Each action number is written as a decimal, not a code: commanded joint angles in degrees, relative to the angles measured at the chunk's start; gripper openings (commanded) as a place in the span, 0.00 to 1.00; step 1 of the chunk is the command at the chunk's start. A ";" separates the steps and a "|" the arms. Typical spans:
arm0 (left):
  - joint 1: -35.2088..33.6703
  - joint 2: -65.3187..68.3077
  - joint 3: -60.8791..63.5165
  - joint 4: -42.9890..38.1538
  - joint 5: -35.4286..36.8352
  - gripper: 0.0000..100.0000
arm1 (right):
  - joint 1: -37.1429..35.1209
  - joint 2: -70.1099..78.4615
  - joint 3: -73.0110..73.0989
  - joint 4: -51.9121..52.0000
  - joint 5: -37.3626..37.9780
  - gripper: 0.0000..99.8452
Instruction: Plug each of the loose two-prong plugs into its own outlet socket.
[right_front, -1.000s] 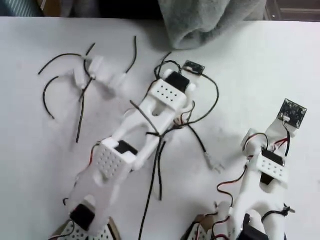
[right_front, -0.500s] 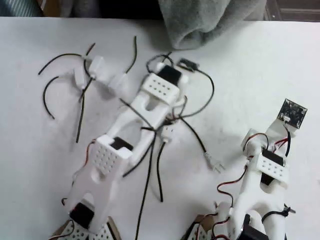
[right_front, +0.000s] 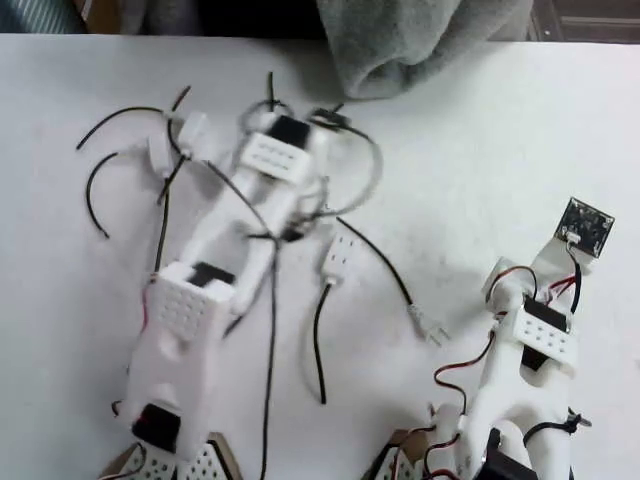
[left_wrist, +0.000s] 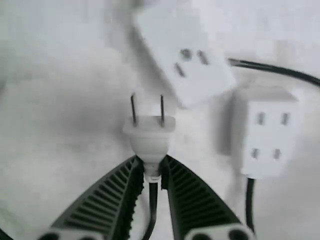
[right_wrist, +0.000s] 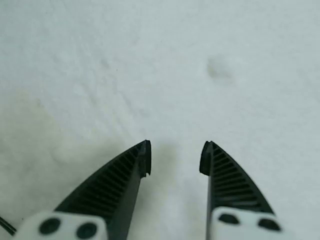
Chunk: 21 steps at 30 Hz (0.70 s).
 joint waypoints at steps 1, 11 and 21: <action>-7.34 -3.74 3.52 -4.31 -2.11 0.02 | -0.84 -1.54 -0.35 -1.10 -0.35 0.17; -10.07 -3.82 8.26 -10.02 -10.55 0.12 | -2.24 -1.54 -0.26 -1.10 -0.18 0.17; -12.35 -3.74 8.88 -19.43 -16.70 0.14 | -2.24 -1.54 -0.26 -1.10 0.00 0.17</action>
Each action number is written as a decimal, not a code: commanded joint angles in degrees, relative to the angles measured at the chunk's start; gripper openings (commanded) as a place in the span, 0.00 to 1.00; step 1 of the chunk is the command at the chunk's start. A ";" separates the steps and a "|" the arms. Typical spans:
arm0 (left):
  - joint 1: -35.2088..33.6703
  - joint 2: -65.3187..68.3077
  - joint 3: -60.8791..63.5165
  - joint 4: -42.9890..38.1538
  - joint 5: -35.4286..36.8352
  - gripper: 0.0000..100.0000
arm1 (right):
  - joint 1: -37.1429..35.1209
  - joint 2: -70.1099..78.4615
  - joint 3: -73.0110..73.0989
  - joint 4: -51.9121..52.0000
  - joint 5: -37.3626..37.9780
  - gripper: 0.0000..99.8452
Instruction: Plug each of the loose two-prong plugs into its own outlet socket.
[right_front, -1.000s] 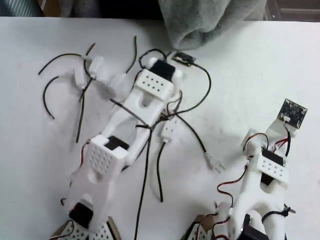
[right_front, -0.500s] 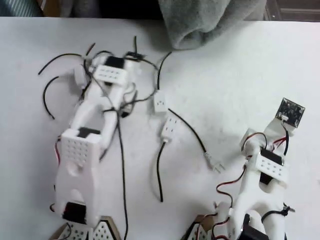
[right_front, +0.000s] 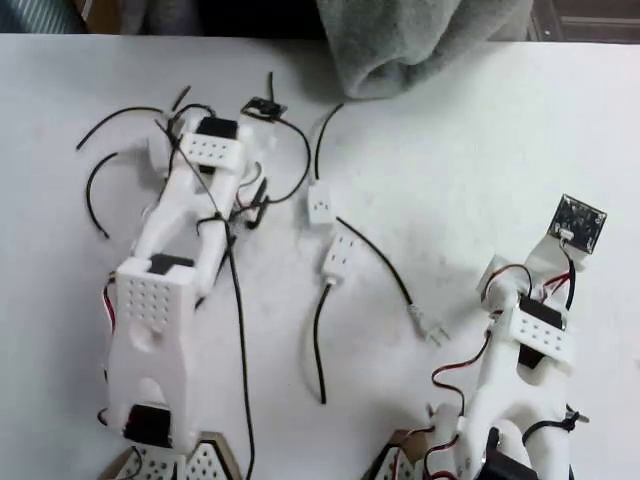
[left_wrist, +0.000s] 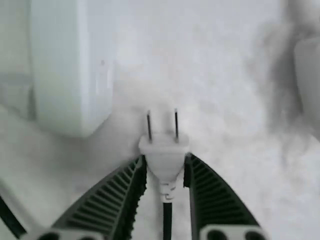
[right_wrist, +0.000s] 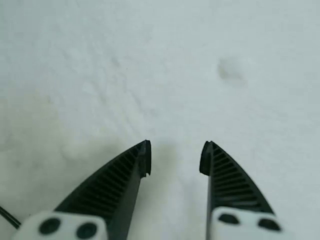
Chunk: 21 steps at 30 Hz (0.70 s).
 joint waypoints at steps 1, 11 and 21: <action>-1.27 -3.74 -0.26 -4.13 -4.04 0.14 | -0.57 -1.54 -0.26 -1.10 0.00 0.17; -1.45 -3.74 2.11 -4.13 -4.57 0.12 | -0.57 -1.54 -0.26 -1.10 0.00 0.17; 1.01 -5.14 0.62 -5.54 -4.48 0.02 | -0.57 -1.54 -0.26 -1.10 -0.18 0.17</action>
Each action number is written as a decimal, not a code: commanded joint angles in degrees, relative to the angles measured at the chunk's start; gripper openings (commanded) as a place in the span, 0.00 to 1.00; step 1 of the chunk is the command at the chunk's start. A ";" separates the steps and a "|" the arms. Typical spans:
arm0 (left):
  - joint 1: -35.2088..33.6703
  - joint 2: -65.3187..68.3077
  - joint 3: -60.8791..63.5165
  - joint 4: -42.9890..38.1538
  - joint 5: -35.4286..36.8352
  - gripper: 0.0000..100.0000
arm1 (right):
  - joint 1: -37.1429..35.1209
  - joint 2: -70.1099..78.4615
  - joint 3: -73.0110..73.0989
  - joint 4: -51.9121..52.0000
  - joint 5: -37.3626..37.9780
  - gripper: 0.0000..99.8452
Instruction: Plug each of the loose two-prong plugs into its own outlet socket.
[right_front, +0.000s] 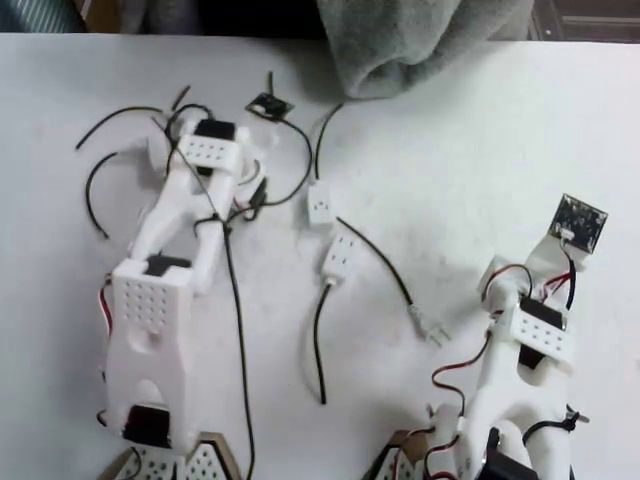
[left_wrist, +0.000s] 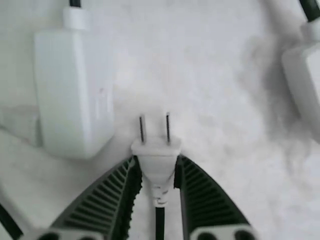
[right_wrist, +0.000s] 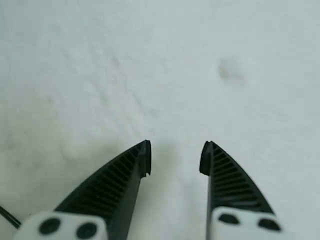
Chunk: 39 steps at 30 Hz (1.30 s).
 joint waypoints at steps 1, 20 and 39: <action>1.80 -4.88 -2.90 0.26 -0.53 0.02 | -0.57 -1.54 -0.26 -1.10 -0.18 0.17; 26.51 -35.03 -8.09 23.30 10.64 0.02 | -0.57 -1.54 -0.26 -1.10 -0.18 0.17; 25.36 -88.31 61.36 -22.95 10.64 0.02 | -2.07 -2.15 -0.35 -1.10 -0.35 0.17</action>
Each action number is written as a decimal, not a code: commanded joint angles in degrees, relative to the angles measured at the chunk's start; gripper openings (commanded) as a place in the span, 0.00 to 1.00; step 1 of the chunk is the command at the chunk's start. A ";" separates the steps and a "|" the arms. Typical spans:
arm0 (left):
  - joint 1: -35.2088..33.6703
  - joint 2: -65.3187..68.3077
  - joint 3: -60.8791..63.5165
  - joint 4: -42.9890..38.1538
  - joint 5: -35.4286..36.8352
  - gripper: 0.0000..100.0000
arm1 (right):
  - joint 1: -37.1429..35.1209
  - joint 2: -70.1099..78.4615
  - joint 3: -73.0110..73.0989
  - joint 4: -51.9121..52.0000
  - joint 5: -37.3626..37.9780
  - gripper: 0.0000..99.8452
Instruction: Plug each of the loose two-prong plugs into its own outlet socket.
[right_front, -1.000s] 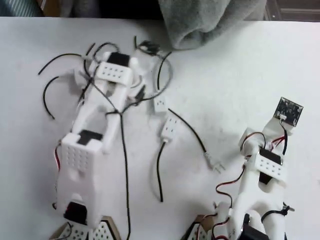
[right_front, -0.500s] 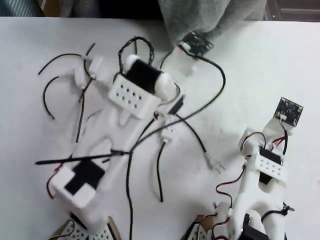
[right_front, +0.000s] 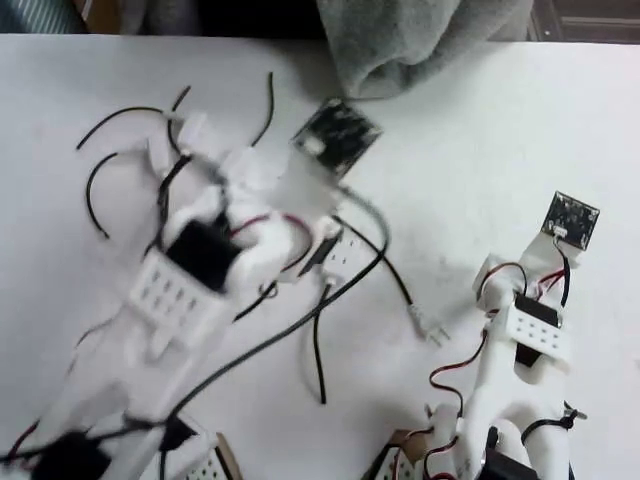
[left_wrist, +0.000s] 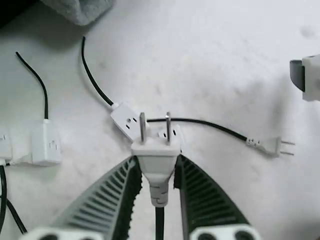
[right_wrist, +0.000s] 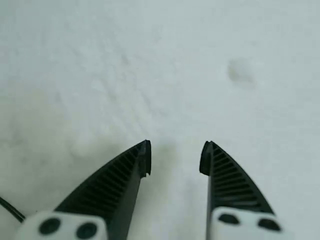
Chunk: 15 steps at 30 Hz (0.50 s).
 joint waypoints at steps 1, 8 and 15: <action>-0.57 -13.76 16.35 -15.91 0.53 0.02 | -0.84 -2.15 -0.53 -1.10 -0.35 0.17; 3.82 -26.59 38.24 -43.78 0.88 0.02 | -4.53 -6.46 -8.44 1.36 0.09 0.17; 6.99 -26.68 47.82 -59.34 0.97 0.02 | -12.79 -21.41 -22.15 8.92 0.26 0.01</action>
